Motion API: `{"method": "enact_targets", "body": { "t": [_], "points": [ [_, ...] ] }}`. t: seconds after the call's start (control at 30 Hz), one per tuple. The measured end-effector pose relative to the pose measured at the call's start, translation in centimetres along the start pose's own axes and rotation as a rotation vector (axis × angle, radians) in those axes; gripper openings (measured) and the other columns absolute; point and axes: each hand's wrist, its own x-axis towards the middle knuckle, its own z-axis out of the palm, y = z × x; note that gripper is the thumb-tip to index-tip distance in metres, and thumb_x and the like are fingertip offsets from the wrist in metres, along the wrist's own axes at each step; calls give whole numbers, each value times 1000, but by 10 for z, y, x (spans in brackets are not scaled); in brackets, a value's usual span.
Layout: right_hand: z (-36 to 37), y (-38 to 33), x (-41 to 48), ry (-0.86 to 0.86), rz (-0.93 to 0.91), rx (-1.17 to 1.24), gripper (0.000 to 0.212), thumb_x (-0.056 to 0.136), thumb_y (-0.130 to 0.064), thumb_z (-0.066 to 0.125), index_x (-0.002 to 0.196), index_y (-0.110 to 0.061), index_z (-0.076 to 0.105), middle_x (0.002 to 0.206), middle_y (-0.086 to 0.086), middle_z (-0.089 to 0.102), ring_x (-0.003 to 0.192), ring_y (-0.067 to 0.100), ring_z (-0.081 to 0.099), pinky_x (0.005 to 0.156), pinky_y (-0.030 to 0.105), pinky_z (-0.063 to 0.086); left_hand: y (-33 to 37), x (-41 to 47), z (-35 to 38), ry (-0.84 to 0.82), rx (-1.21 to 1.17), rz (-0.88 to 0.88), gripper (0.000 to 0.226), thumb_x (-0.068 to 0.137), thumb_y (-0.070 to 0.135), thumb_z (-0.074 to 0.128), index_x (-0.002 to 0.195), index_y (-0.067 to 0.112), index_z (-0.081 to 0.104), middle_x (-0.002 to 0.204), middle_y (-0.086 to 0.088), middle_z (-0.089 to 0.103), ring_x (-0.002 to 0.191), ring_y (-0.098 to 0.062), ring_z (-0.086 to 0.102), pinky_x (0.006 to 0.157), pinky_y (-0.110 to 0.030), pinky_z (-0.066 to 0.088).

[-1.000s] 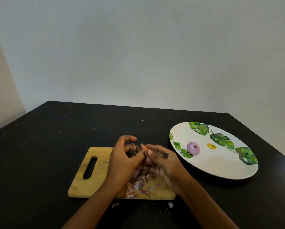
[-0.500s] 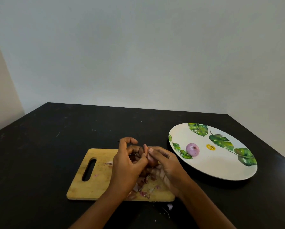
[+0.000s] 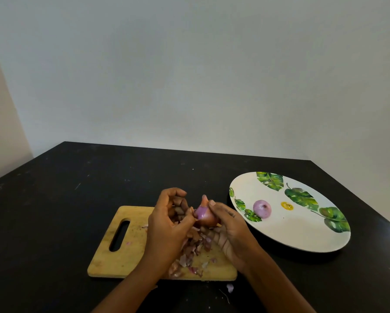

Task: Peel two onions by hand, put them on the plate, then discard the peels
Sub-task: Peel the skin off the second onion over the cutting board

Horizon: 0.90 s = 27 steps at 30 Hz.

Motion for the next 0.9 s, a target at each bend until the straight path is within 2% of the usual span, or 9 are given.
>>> {"method": "enact_targets", "body": {
  "t": [0.13,0.2,0.3,0.47,0.53,0.63,0.77,0.9],
  "points": [
    [-1,-4,-1,69,6,59,18,92,-19,59,101,-5,64,97,20,66,73,24,73,60,31,59,-1,4,-3,2,1,11,38,78,-6,63,98,25,54,80,-4,58,74,-12,58,64,-14,50],
    [0,-8,-2,104,6,95,15,94,-18,58,100,-5,63,97,19,66,70,23,73,56,29,58,-4,7,-6,-5,30,15,38,78,-6,64,98,25,53,79,-4,58,73,-10,58,64,-14,49],
    [0,-9,-3,121,17,108,15,94,-18,58,102,-6,61,105,20,63,72,23,73,55,28,57,-8,9,-9,-13,110,42,38,78,-2,66,99,26,53,80,3,58,77,-5,59,67,-12,49],
    [2,-10,-3,84,12,124,14,94,-18,57,100,-6,62,104,20,65,81,26,72,60,30,59,-16,10,-11,-32,294,123,34,80,4,68,100,28,56,85,13,61,86,5,58,69,-5,46],
    [2,-10,-3,60,7,139,14,94,-16,57,101,-6,62,103,20,66,81,27,73,61,31,60,-19,10,-11,-29,359,149,28,82,10,67,97,32,59,88,18,62,86,5,60,70,-7,47],
    [1,-8,-3,19,42,203,22,95,-15,54,111,-2,59,108,24,65,86,32,73,64,36,61,-19,8,-10,-23,355,175,21,80,21,68,96,33,62,93,14,64,87,2,60,74,-12,47],
    [0,-5,-3,-29,111,223,27,97,-13,48,118,-2,61,118,25,62,99,39,68,67,39,61,-17,6,-8,-54,300,215,36,73,26,75,99,42,57,97,15,63,91,0,59,75,-13,48],
    [0,-4,-2,-80,90,177,28,98,-7,44,120,-1,60,119,27,63,96,36,69,69,37,60,-18,5,-6,-117,365,262,49,69,22,79,102,46,51,97,24,55,98,2,54,78,-8,45]
  ]
}}
